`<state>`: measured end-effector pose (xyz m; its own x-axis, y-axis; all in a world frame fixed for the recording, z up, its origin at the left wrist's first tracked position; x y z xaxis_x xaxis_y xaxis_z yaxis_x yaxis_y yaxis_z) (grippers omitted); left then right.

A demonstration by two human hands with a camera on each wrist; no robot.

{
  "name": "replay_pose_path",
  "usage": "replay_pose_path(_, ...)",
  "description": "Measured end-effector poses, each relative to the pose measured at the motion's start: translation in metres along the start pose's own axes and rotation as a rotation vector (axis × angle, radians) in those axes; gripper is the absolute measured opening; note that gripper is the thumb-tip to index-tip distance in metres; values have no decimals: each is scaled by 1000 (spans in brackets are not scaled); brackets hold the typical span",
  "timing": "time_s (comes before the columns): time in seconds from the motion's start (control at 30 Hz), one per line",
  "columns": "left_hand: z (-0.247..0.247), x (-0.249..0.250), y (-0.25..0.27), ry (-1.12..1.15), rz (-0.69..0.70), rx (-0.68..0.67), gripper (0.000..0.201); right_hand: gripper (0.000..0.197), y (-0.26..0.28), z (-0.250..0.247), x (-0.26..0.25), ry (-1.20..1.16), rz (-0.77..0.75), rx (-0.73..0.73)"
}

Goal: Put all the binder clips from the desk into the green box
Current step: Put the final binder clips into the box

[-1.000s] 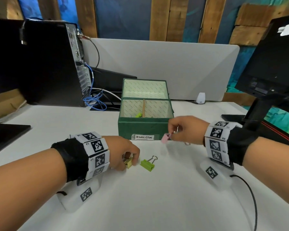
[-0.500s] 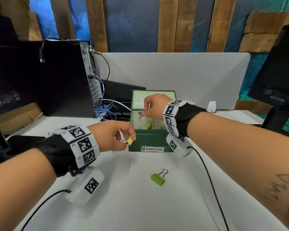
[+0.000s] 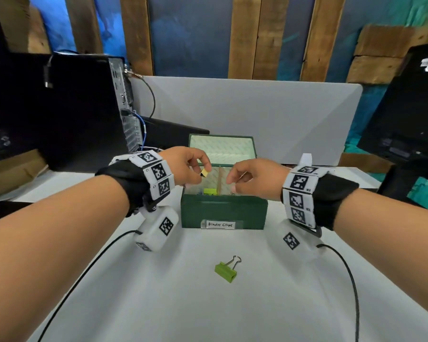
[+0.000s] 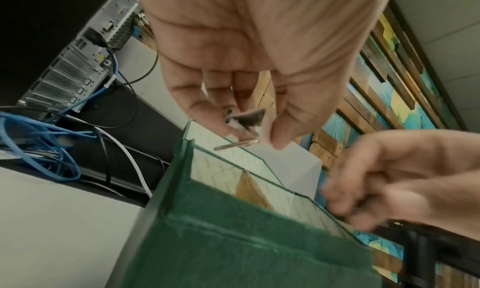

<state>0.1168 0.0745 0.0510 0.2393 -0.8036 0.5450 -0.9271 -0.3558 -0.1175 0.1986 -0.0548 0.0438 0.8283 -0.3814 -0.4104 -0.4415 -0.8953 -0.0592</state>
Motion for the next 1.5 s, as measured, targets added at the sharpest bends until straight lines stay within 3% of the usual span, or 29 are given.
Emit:
replay_pose_path(0.17,17,2,-19,-82,-12,-30,28,15,36,28,3,118,-38,-305)
replay_pose_path(0.37,20,7,-20,-133,17,12,33,29,48,62,-10,226,-129,-548)
replay_pose_path(0.47,25,4,-19,-232,23,-31,40,41,52,78,-20,263,-187,-630)
replay_pose_path(0.6,12,-12,-14,-266,-32,80,53,49,54,93,-28,319,-251,-651)
replay_pose_path(0.8,27,-46,-3,-66,-260,-33,85,41,52,102,-25,337,-256,-569)
replay_pose_path(1.03,45,-58,5,549,-373,-55,78,32,45,68,-20,109,-146,-431)
replay_pose_path(1.27,48,-59,21,567,-390,-93,80,22,8,-6,-11,-470,98,-73)
replay_pose_path(1.5,51,-55,42,546,-370,-158,80,31,-23,12,-25,-641,179,-20)
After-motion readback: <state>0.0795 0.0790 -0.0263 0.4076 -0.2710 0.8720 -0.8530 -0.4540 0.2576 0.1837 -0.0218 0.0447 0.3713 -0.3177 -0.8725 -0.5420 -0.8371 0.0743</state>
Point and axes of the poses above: each hand's wrist, its own y-axis away from the middle knuckle, its own z-axis out of the palm, x = y × z, the point moved 7 cm from there along -y, towards the middle knuckle, and after that the axes turned 3 degrees about -x, right-handed, at the moved point
